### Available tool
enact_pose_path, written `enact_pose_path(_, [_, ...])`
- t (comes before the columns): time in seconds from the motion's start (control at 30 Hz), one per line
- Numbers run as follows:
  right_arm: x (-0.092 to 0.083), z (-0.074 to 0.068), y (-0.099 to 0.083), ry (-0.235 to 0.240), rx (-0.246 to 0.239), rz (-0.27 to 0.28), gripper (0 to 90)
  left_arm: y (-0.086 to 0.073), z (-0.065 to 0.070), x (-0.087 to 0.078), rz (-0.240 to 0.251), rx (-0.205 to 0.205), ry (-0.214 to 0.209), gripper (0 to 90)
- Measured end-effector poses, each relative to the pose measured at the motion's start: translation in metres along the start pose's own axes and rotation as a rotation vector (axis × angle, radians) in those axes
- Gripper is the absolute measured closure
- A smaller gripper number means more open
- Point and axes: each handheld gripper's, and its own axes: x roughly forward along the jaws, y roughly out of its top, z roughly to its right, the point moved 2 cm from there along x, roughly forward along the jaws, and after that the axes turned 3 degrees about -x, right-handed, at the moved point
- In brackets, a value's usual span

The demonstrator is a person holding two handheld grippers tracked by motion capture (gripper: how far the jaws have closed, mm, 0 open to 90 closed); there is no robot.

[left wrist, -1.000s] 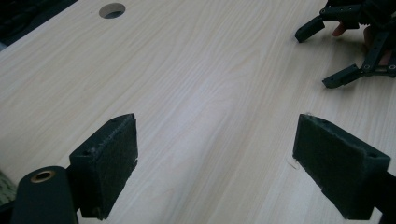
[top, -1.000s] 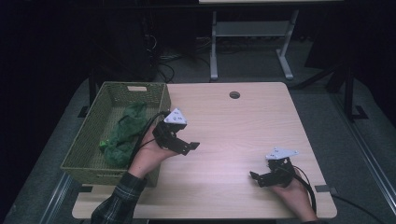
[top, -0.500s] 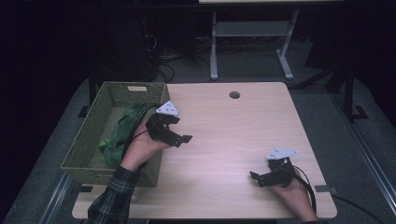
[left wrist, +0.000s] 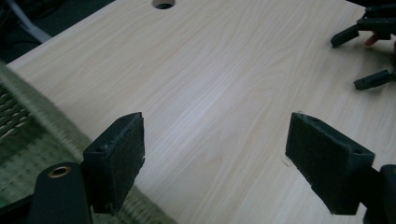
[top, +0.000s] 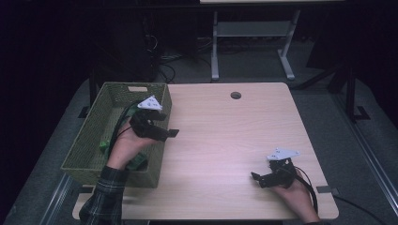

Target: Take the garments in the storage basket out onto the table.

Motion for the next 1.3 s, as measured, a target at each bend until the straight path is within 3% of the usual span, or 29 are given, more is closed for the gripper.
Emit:
enact_pose_path(0.47, [0.0, 0.0, 0.0, 0.0, 0.0, -0.001, 1.8, -0.017, -0.03, -0.027, 0.01, -0.064, 0.08, 23.4])
enact_pose_path(0.8, [0.0, 0.0, 0.0, 0.001, 0.001, -0.001, 1.9, -0.035, -0.049, -0.04, -0.03, -0.097, 0.141, 27.3])
enact_pose_path(1.3, [0.0, 0.0, 0.0, 0.0, 0.002, -0.002, 1.9, -0.059, -0.07, -0.042, -0.076, -0.151, 0.196, 32.0])
